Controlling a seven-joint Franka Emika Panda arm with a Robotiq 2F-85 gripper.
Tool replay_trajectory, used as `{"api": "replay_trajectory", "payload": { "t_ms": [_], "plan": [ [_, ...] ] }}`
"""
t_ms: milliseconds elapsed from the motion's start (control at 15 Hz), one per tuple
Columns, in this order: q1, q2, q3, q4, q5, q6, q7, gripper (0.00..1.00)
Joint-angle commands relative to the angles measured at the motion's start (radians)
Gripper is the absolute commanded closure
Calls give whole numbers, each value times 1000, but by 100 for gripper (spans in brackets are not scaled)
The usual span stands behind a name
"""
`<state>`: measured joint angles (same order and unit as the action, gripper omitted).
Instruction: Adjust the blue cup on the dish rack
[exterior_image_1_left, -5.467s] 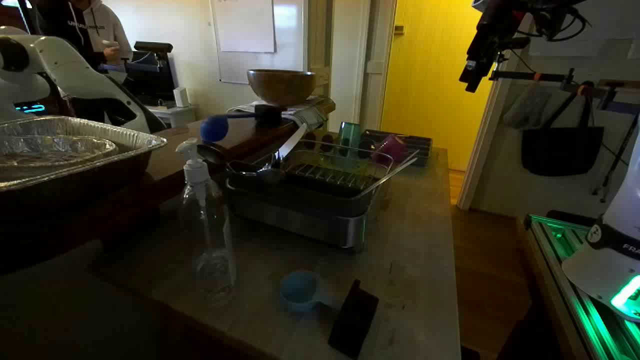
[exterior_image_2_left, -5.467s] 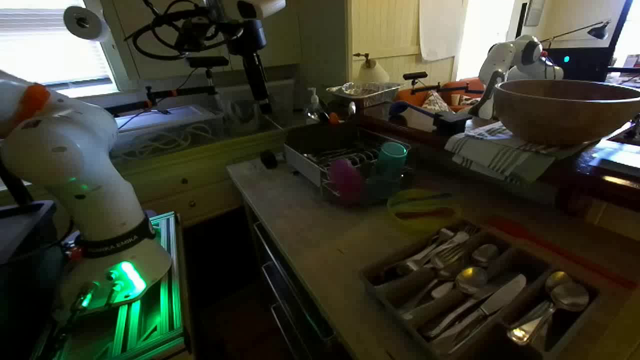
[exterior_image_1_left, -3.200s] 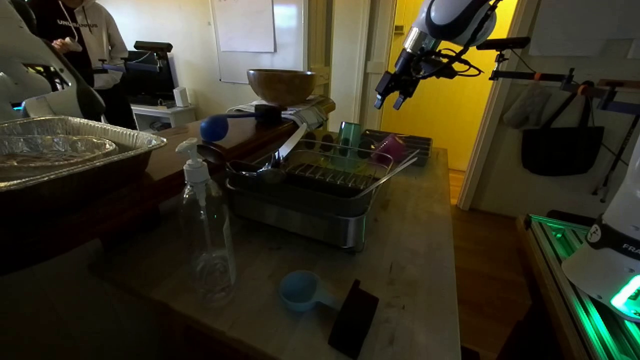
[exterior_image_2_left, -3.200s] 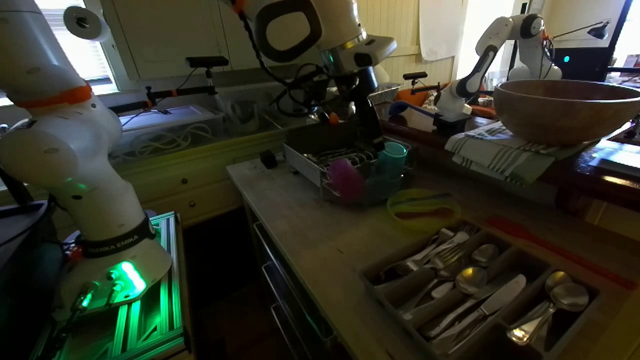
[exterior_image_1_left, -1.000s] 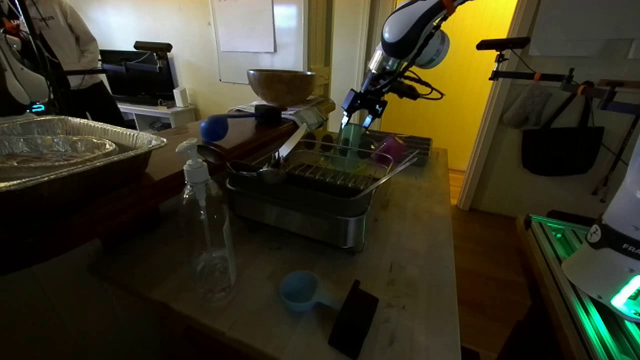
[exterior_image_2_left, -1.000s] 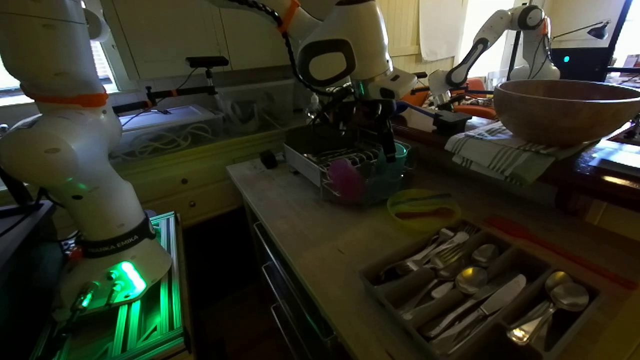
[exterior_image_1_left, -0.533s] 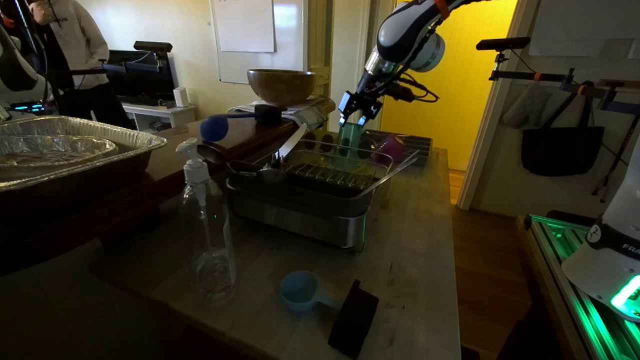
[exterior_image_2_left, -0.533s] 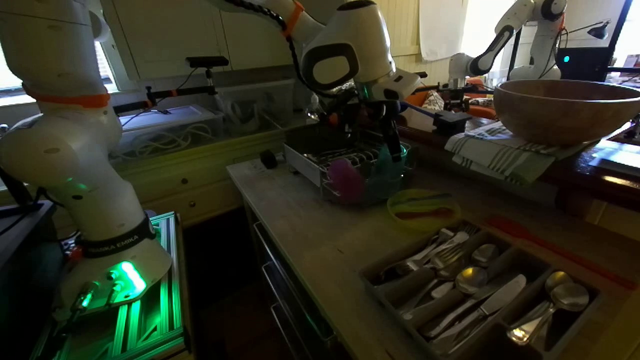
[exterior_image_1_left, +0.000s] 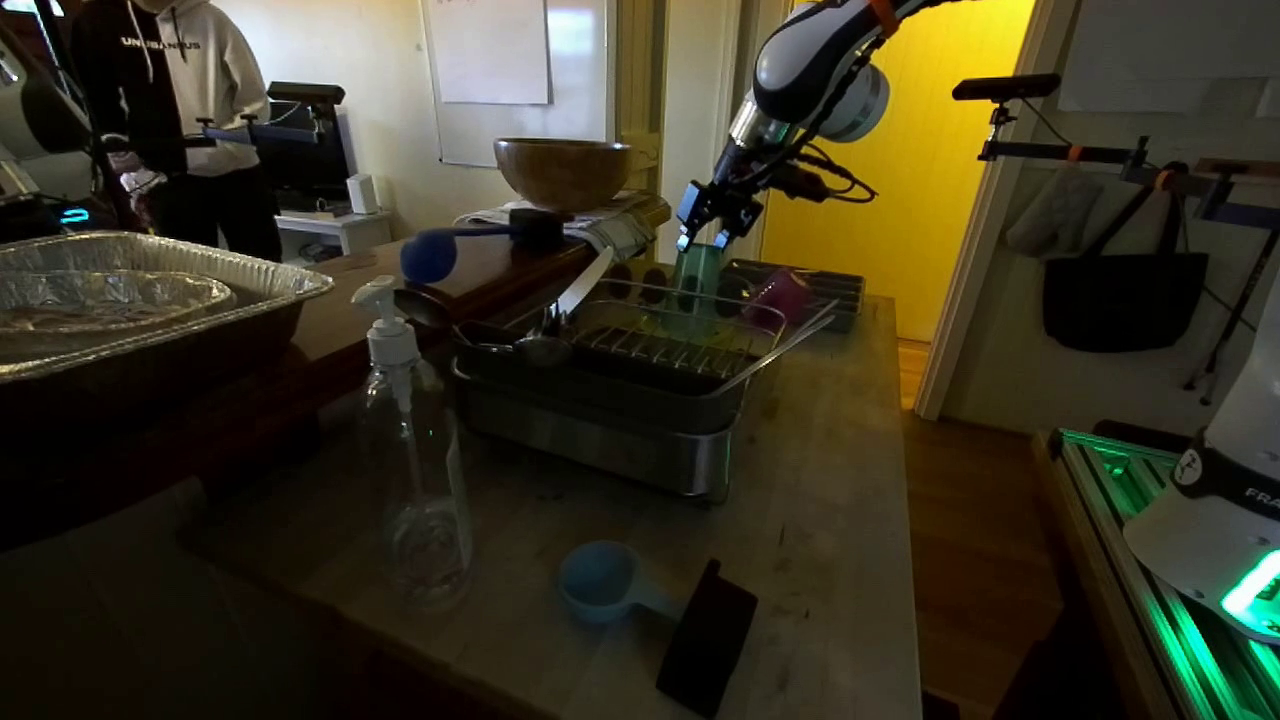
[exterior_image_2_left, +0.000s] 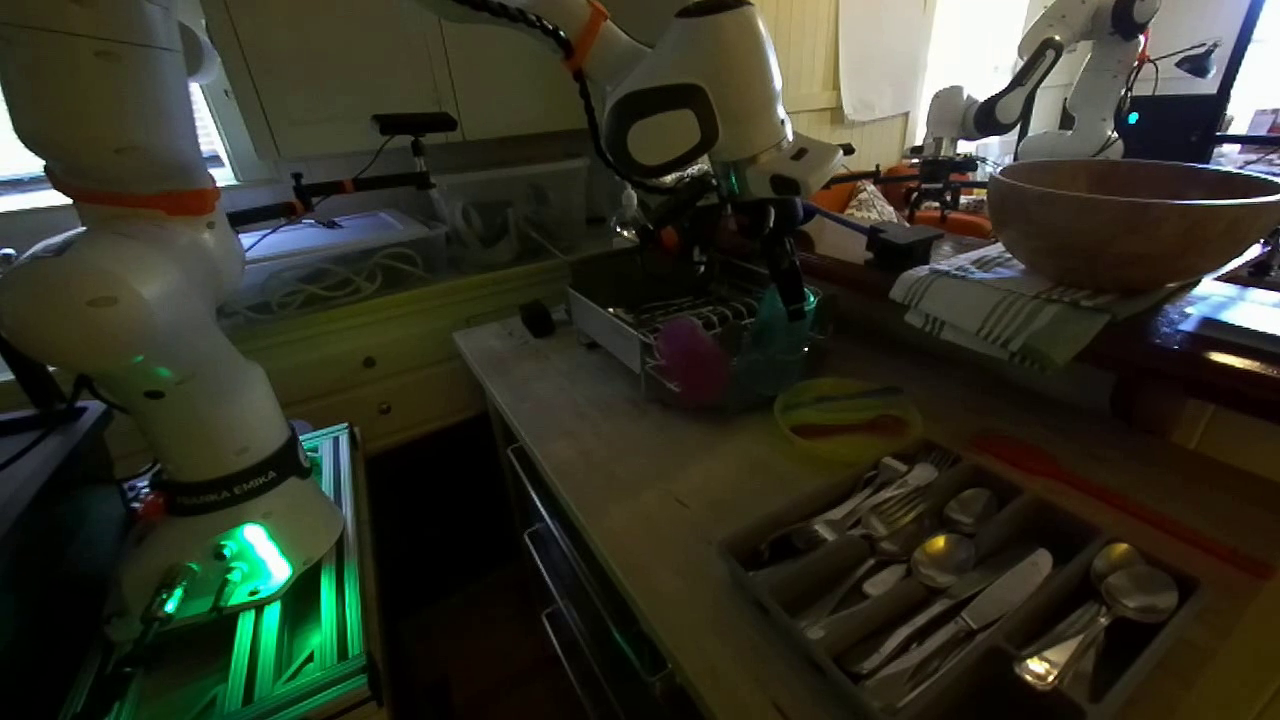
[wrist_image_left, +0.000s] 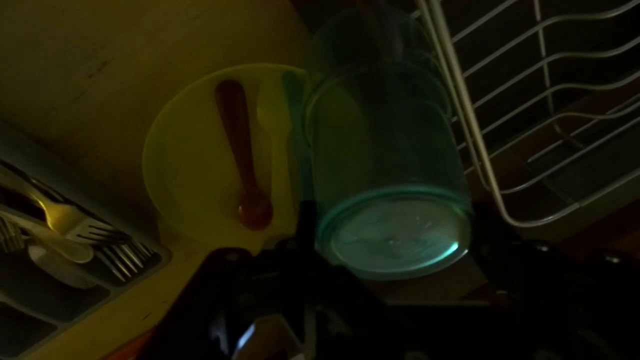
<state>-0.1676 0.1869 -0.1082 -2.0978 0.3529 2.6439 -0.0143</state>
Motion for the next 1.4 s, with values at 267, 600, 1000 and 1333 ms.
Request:
{"api": "replay_trajectory", "payload": {
  "t_ms": [267, 600, 1000, 1333],
  "plan": [
    [-13, -83, -12, 45, -12, -46, 11, 51],
    [-10, -114, -23, 87, -27, -46, 20, 51],
    [-5, -96, -24, 152, -33, -22, 30, 51],
    [-3, -40, -18, 200, -20, 9, 28, 51]
  ]
}}
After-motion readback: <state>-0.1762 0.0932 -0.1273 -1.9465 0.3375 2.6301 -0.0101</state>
